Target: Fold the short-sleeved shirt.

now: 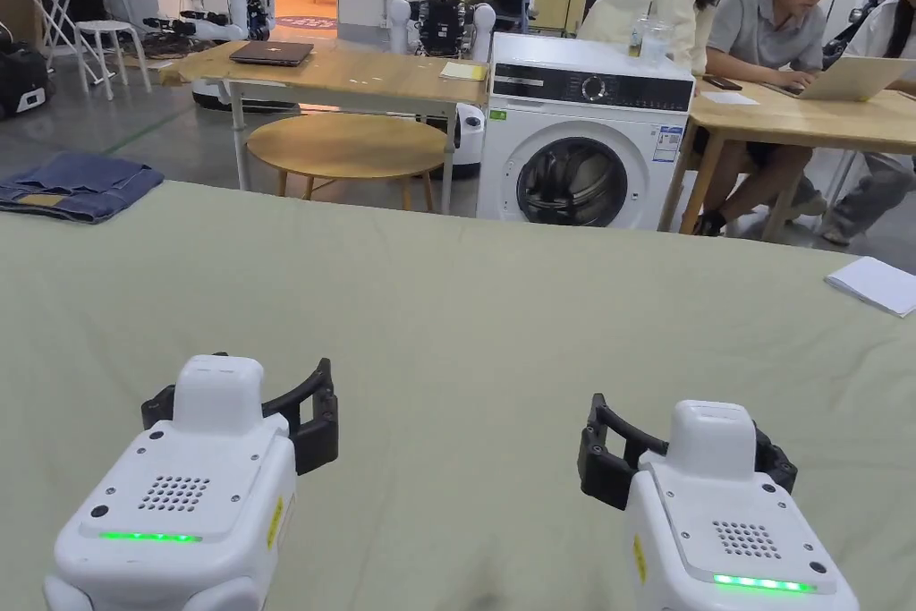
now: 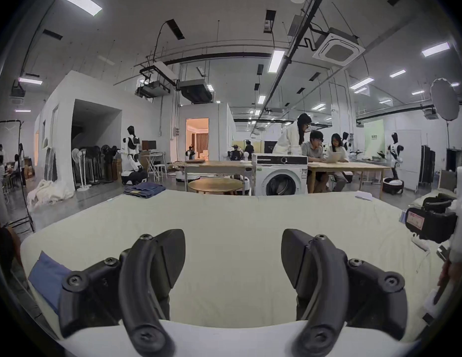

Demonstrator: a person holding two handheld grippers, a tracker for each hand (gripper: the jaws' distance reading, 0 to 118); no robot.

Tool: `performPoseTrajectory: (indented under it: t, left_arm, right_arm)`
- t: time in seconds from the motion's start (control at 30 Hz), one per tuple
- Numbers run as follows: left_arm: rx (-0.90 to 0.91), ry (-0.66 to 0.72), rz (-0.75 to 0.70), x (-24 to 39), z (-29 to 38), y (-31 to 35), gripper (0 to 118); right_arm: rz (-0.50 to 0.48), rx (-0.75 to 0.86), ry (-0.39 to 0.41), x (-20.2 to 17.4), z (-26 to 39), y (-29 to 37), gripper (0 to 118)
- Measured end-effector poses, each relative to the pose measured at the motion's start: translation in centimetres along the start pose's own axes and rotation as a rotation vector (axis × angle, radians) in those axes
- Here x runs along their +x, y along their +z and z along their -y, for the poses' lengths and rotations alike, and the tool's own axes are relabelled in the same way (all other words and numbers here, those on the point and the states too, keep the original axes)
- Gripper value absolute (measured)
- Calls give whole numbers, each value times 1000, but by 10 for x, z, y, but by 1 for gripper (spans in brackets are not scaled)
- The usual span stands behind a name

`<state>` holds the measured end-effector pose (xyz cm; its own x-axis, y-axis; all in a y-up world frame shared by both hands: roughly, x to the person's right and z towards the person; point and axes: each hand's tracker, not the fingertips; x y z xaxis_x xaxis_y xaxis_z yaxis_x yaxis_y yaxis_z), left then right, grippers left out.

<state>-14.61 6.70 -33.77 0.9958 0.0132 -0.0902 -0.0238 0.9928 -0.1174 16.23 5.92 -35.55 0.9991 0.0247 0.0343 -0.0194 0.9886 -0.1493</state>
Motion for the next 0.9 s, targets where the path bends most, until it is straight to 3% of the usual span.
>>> performPoseTrajectory:
  t: [0.23,0.43,0.9]
  left_arm:
    - [-22,-10,-44,-3,7,-5,77]
    - [-34,-10,-4,-3,7,-6,77]
    - [-35,8,6,-8,4,-9,77]
  right_arm:
    - [-37,-18,-61,9,0,-4,98]
    - [44,-27,-50,6,3,-9,98]
    - [57,-82,-114,0,-10,-15,98]
